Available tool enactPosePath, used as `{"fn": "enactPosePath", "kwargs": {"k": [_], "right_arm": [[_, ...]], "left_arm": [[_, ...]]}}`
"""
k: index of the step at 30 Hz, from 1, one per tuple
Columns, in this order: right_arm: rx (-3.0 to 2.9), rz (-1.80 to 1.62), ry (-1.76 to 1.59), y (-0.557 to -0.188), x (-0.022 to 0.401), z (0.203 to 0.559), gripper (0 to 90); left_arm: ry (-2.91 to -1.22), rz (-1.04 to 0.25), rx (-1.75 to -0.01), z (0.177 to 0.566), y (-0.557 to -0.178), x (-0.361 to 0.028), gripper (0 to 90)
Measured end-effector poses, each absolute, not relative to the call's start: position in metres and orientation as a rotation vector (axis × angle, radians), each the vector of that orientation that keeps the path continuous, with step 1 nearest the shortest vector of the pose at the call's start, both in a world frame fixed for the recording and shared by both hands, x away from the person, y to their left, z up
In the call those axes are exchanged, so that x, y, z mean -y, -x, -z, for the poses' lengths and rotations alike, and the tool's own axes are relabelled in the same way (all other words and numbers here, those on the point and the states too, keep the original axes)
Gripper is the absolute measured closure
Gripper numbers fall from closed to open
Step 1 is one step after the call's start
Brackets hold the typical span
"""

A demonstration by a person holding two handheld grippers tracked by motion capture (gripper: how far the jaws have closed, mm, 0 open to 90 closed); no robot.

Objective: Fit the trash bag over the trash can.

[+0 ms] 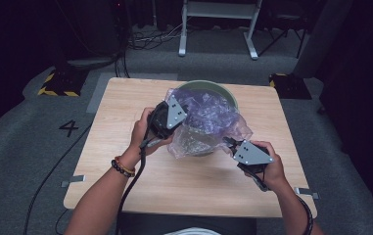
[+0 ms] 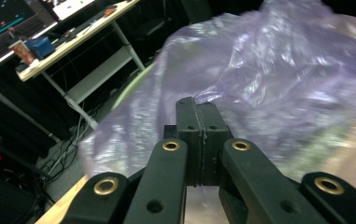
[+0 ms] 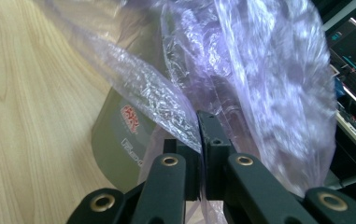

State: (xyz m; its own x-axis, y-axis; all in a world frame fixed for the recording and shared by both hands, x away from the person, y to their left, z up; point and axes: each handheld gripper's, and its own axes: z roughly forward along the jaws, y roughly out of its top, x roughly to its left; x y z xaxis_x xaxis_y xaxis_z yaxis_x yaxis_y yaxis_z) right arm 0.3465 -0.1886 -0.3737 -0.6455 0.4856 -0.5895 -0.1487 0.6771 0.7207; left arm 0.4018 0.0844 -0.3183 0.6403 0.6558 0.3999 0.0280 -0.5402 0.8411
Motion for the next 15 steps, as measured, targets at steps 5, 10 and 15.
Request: {"fn": "enactPosePath", "kwargs": {"k": [5, 10, 15], "right_arm": [[-2.081, -0.973, -0.252, -0.348, 0.188, 0.379, 88.5], [-2.098, -0.976, -0.251, -0.350, 0.189, 0.383, 88.3], [-2.113, -0.984, -0.232, -0.349, 0.190, 0.384, 74.1]], "left_arm": [[-1.967, -0.904, -0.581, 0.317, -0.415, -0.095, 89.4], [-1.933, -0.900, -0.648, 0.319, -0.435, -0.110, 88.9], [-1.913, -0.876, -0.703, 0.321, -0.446, -0.121, 87.3]]}}
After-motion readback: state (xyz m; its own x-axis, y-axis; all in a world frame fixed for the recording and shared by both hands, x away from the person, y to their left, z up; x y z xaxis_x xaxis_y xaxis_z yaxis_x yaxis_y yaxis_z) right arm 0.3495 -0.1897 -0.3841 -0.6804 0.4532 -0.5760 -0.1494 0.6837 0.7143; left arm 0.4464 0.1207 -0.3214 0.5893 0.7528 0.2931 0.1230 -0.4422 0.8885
